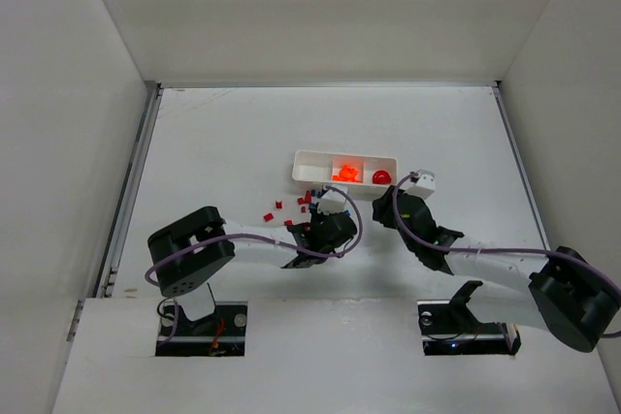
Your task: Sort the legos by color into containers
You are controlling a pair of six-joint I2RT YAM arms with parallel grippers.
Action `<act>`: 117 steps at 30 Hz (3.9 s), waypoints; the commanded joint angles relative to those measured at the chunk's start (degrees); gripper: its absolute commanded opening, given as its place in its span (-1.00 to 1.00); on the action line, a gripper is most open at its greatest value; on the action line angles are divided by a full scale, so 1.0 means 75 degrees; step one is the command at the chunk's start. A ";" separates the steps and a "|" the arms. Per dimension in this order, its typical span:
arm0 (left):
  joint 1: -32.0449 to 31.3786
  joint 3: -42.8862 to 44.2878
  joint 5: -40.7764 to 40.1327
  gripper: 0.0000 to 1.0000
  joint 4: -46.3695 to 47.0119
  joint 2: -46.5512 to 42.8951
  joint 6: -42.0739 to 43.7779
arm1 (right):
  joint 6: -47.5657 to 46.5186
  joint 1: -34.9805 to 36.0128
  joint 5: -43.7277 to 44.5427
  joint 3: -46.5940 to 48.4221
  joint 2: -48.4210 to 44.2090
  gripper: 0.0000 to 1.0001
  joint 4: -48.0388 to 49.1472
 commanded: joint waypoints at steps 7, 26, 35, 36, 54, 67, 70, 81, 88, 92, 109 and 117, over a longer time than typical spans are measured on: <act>0.0089 -0.0111 0.0149 -0.76 0.0201 -0.1875 0.0233 | 0.0159 0.0131 0.0183 -0.0010 0.0007 0.05 0.0397; 0.3089 0.1869 0.1414 -0.69 0.0599 0.0150 0.0292 | -0.0075 0.1207 0.0113 0.0364 0.0557 -0.23 0.0327; 0.3277 0.1800 0.1485 -0.29 0.0669 0.0246 0.0175 | -0.0321 0.2391 0.0031 0.1687 0.1611 -0.28 0.0327; 0.3266 0.1718 0.1485 -0.24 0.0693 0.0094 0.0163 | -0.0356 0.2462 0.0031 0.1863 0.1787 -0.27 0.0327; 0.4952 -0.1622 0.1321 -0.15 -0.0185 -0.5062 -0.2016 | -0.1071 0.3271 -0.0132 0.4957 0.5221 0.02 0.0245; 0.4836 -0.2186 0.1332 -0.15 -0.0701 -0.5907 -0.1771 | -0.1106 0.3213 -0.0145 0.5614 0.6241 -0.03 -0.0270; 0.4637 -0.2197 0.1309 -0.15 -0.0818 -0.6060 -0.1572 | -0.1095 0.3213 -0.0110 0.5673 0.6335 -0.21 -0.0317; 0.3899 -0.2209 0.1110 -0.08 -0.1311 -0.6295 -0.0962 | -0.1141 0.3096 0.0441 0.4679 0.4393 -0.54 -0.0060; 0.2670 -0.1893 0.1051 -0.08 -0.1217 -0.5371 -0.0915 | -0.1306 0.1621 0.0313 0.3331 0.2435 -0.54 0.0011; 0.1534 -0.1542 0.0864 -0.10 -0.0995 -0.4363 -0.0612 | -0.1422 0.0590 0.0137 0.2873 0.1860 -0.53 -0.0036; -0.0004 0.0579 0.0700 0.02 -0.0046 -0.0554 0.0690 | -0.1751 -0.1358 -0.0239 0.2790 0.2246 -0.38 -0.0072; 0.0242 0.1318 0.0887 0.03 0.0154 0.0654 0.1171 | -0.1739 -0.1323 -0.0274 0.2673 0.1789 0.01 -0.0071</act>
